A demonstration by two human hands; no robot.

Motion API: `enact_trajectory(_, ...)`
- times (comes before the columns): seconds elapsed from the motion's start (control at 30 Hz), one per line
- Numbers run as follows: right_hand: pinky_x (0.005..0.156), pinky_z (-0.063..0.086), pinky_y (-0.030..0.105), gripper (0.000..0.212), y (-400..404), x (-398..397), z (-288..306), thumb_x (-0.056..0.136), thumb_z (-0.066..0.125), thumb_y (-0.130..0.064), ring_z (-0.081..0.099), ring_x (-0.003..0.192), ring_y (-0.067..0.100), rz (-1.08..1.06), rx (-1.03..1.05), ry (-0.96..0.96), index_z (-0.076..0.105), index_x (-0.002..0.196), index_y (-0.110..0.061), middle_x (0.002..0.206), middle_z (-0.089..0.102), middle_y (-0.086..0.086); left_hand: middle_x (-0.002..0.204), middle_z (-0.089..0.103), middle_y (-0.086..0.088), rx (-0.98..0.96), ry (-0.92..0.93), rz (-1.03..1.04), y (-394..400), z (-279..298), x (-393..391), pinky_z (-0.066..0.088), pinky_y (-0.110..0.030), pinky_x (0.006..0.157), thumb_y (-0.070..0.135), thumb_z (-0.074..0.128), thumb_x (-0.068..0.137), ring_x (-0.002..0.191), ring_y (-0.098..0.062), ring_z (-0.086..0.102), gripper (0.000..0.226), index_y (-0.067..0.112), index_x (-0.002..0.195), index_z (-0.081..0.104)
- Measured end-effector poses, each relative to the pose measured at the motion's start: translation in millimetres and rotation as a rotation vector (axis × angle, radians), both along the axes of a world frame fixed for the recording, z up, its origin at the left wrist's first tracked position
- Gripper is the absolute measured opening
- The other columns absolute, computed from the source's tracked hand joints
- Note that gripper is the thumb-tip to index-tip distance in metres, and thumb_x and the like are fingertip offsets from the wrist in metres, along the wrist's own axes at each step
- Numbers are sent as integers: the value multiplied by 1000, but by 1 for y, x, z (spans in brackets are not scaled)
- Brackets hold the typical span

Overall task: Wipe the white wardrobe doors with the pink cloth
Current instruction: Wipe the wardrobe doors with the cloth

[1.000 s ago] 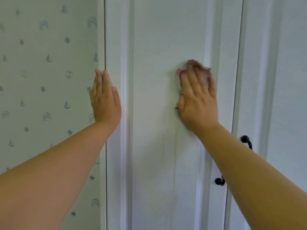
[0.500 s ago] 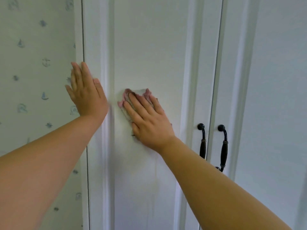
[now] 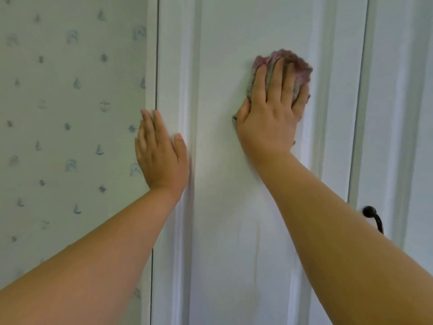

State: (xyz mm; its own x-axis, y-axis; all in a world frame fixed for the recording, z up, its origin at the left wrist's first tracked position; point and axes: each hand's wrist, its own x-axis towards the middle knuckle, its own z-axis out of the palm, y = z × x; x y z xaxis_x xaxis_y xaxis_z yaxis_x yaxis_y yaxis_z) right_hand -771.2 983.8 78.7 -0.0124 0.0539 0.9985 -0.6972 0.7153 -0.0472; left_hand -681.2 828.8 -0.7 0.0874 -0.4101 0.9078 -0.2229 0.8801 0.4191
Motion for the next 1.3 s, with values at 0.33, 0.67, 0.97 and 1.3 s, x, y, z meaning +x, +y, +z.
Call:
enact_trajectory(0.33,125,-1,53,62,-56,34,10,98,29,-31,12,155,27,52,444,206,29,157,-13,166,20,9,163,22,-16,-97,106,-39,-8,-4,-1,15,-39,124,22,24,104,150,-29,22,54,2,154,27)
enact_trajectory(0.67,123,17,53,55,-21,25,-161,100,39,-26,34,148,30,143,645,194,40,153,-12,161,33,7,167,4,-11,-70,-114,29,13,-31,16,1,-55,122,23,33,104,154,-27,2,54,22,157,24)
enact_trajectory(0.97,124,14,54,64,69,-17,-107,96,37,-26,19,153,29,-1,354,52,27,158,-15,165,22,10,168,0,-7,-93,-185,40,13,-44,5,1,-55,123,33,19,98,154,-22,-2,63,23,160,8)
enact_trajectory(1.3,124,13,53,66,0,25,-188,91,48,-19,30,149,33,123,487,64,34,156,-17,164,27,8,167,6,-11,-162,-140,93,4,-48,0,4,-56,123,24,30,102,154,-25,4,61,21,160,11)
